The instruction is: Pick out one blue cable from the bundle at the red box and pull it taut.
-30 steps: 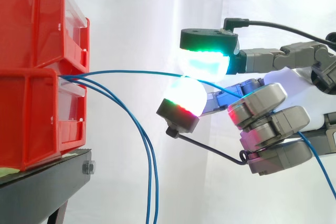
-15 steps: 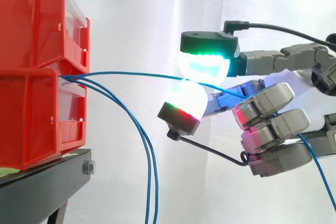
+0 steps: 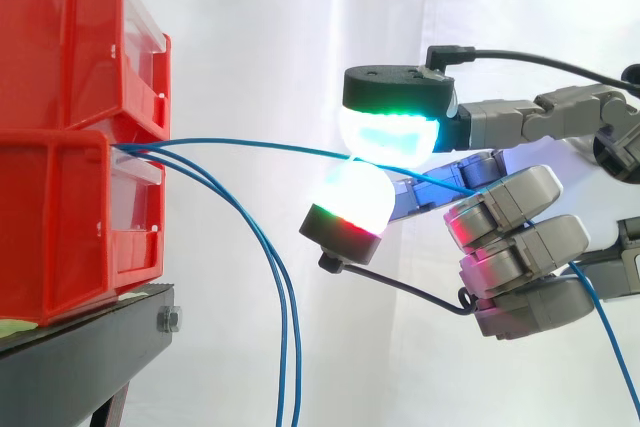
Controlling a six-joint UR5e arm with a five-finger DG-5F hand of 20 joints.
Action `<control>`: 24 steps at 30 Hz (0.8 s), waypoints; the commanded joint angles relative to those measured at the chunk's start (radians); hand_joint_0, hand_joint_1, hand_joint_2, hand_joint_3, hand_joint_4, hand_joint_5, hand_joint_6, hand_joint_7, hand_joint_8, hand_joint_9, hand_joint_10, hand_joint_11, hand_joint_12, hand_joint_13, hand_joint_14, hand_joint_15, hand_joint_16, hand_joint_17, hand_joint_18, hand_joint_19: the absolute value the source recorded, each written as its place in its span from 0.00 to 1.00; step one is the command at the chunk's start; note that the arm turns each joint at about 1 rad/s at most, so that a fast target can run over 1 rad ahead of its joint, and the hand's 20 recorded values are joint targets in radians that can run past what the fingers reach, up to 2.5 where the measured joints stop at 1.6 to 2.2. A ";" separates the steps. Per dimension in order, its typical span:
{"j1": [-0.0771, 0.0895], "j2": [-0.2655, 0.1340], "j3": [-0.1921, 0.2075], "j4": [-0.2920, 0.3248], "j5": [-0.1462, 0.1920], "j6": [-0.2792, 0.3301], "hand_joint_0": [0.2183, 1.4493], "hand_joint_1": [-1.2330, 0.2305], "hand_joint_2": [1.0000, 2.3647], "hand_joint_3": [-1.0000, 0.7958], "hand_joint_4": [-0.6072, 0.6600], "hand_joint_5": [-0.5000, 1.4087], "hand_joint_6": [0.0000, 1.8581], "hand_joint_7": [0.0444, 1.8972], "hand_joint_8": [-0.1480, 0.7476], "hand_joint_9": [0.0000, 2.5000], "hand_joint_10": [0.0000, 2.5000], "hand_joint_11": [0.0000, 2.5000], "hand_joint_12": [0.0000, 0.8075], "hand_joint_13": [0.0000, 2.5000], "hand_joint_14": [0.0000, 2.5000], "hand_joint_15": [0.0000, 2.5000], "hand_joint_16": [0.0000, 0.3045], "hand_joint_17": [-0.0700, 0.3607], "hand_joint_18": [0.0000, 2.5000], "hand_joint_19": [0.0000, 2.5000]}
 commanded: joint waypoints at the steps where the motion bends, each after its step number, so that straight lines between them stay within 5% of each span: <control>1: 0.000 -0.001 0.000 0.002 0.001 -0.003 0.33 0.34 0.01 0.49 0.47 0.19 0.50 0.48 0.50 0.57 0.16 0.59 0.37 0.46 0.29 0.55 0.11 0.34 0.51 0.61; 24: 0.000 -0.001 0.000 0.002 0.001 -0.003 0.33 0.34 0.02 0.50 0.47 0.19 0.50 0.48 0.51 0.58 0.15 0.59 0.39 0.46 0.25 0.56 0.12 0.36 0.50 0.57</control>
